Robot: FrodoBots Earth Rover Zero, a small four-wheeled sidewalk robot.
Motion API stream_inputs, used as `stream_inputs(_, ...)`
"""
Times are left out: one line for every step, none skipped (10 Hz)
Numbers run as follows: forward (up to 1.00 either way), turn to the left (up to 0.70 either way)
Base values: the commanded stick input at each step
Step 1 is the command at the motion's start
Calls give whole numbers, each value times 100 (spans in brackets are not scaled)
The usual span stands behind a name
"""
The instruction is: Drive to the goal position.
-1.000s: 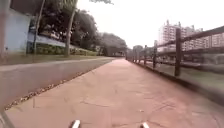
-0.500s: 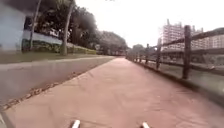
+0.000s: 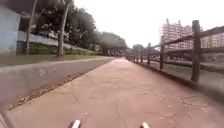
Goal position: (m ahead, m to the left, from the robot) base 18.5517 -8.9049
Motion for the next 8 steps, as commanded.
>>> stream_inputs(70, -29)
stream_inputs(70, -34)
stream_inputs(70, -32)
stream_inputs(70, -34)
stream_inputs(70, 0)
stream_inputs(70, 0)
stream_inputs(70, 0)
stream_inputs(70, 0)
